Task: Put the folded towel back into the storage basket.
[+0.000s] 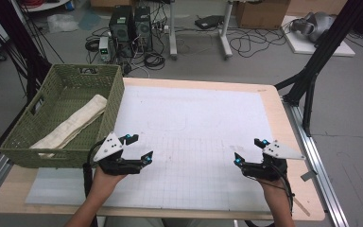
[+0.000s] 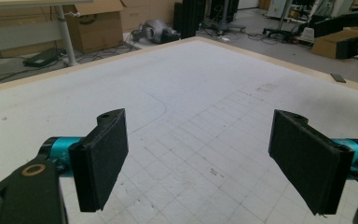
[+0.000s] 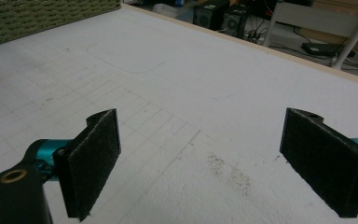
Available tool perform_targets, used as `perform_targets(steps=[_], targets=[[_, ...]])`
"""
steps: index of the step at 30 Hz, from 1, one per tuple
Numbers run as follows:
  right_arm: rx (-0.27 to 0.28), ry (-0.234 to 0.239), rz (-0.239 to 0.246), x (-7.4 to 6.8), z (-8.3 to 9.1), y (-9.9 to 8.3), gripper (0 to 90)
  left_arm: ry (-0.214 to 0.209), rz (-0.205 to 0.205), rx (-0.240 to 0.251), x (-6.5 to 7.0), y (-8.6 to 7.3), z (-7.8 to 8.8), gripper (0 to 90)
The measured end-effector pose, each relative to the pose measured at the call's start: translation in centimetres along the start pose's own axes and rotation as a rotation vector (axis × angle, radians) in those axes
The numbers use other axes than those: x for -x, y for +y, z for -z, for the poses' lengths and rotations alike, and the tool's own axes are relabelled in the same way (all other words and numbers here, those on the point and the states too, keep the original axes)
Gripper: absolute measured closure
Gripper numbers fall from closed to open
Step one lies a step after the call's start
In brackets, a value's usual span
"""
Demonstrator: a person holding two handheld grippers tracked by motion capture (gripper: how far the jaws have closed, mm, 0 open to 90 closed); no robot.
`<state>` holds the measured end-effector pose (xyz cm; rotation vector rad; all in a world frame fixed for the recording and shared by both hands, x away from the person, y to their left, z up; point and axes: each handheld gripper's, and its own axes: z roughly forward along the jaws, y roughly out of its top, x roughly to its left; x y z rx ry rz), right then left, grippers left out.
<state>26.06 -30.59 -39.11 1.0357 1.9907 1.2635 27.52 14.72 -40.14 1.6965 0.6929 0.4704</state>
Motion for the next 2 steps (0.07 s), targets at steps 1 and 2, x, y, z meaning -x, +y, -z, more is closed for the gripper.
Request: perform_targets(steps=[1, 2], targets=[[0.0, 0.0, 0.001, 0.01, -0.03, -0.01, 11.6, 0.0, -0.002, -0.001, -0.05, 0.0, 0.01, 20.2], [0.0, 0.0, 0.003, 0.04, -0.06, -0.03, 11.5, 0.0, -0.003, -0.002, -0.07, 0.0, 0.01, 20.2]])
